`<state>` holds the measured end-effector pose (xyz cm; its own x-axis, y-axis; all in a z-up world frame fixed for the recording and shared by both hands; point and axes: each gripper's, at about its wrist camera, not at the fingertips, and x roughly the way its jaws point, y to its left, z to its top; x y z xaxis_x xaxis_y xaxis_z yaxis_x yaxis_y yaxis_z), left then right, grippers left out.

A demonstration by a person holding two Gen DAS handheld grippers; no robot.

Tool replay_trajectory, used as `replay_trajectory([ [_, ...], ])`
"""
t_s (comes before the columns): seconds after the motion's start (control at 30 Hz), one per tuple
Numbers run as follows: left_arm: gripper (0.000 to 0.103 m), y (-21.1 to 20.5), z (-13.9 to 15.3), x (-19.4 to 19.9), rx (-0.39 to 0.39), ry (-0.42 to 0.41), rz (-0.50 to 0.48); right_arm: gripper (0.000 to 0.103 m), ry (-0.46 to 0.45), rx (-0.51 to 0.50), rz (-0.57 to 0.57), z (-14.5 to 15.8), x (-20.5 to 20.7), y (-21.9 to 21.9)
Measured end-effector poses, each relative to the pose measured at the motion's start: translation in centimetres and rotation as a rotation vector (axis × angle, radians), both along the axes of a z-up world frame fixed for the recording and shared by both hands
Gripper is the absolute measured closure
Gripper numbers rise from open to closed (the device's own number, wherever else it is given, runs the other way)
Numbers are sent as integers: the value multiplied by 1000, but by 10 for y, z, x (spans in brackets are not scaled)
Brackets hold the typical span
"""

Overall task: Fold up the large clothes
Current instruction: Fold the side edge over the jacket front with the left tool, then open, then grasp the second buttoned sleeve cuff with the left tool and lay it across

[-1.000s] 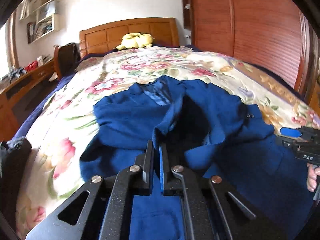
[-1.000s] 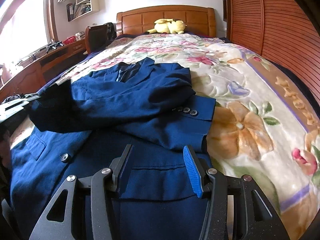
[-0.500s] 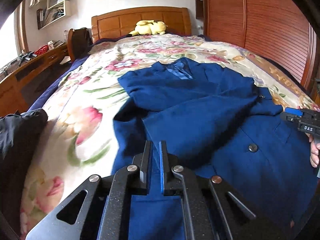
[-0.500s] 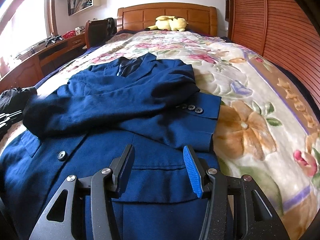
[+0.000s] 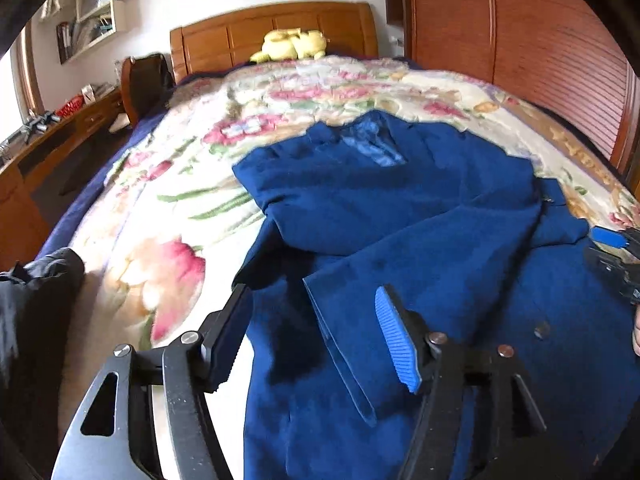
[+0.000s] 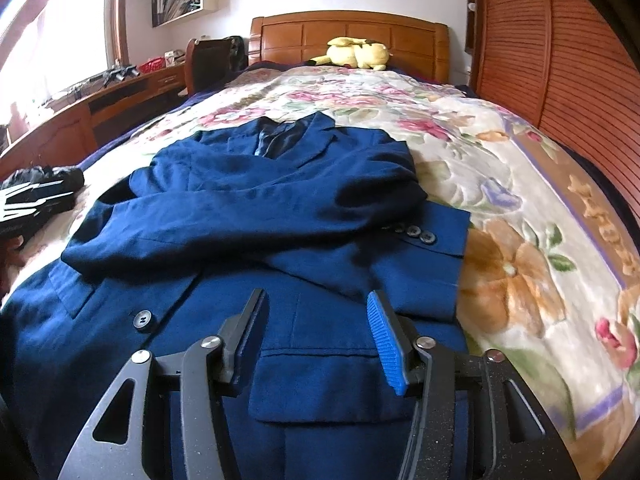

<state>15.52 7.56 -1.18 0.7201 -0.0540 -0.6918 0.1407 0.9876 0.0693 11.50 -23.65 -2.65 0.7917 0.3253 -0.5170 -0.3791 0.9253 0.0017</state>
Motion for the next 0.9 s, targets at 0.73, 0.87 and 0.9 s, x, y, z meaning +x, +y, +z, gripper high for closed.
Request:
replay_trajectory([
  [0.73, 57, 0, -41, 51, -15, 136, -65, 38, 106, -105, 48, -22, 34, 30],
  [0.87, 64, -3, -43, 51, -24, 147, -88, 38, 107, -101, 48, -22, 36, 30],
  [0.9, 64, -4, -43, 51, -26, 147, -93, 38, 107, -101, 47, -23, 36, 30],
])
